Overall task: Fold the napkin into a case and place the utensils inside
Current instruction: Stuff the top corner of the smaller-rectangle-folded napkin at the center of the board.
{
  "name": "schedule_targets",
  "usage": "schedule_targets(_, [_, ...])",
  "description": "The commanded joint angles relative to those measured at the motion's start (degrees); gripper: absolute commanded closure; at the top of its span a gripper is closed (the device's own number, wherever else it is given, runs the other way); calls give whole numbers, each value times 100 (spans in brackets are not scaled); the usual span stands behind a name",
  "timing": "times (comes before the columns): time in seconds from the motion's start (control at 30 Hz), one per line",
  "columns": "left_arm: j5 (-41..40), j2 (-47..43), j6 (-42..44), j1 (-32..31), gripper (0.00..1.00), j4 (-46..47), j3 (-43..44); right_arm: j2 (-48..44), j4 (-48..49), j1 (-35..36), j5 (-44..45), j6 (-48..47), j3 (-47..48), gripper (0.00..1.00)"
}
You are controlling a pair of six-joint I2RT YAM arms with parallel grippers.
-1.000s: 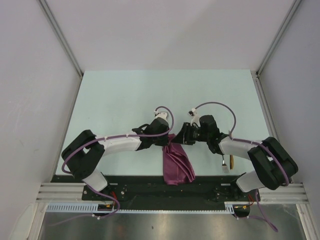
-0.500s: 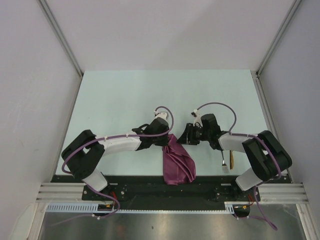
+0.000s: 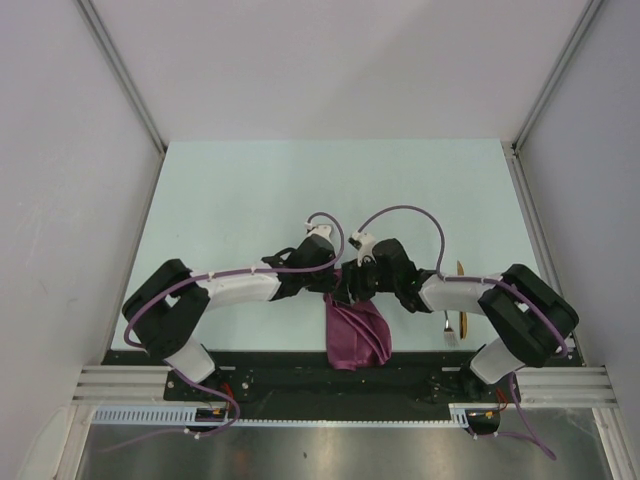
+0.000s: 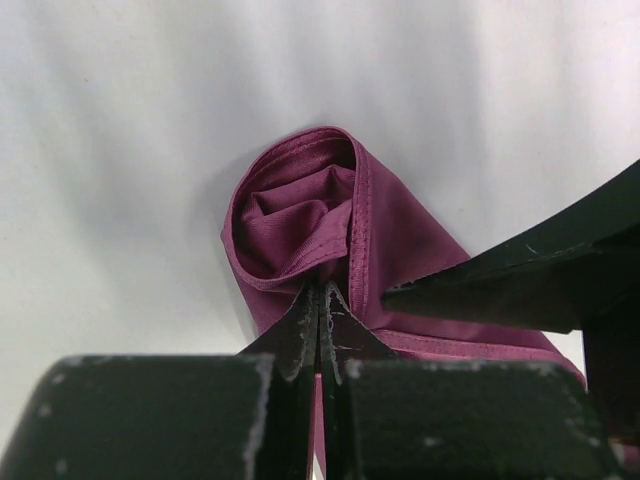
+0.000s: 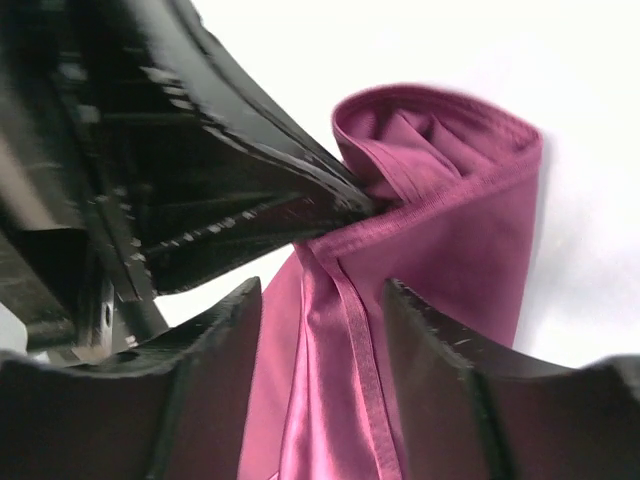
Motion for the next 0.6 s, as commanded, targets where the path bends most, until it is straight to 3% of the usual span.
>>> schedule_targets(0.0, [156, -218, -140, 45, 100, 174, -62, 39, 181, 302, 799, -714, 267, 42])
schedule_targets(0.33, [235, -218, -149, 63, 100, 271, -97, 346, 58, 522, 1370, -916, 382, 41])
schedule_targets(0.57, [297, -227, -149, 89, 100, 324, -132, 469, 101, 557, 1494, -881, 408, 47])
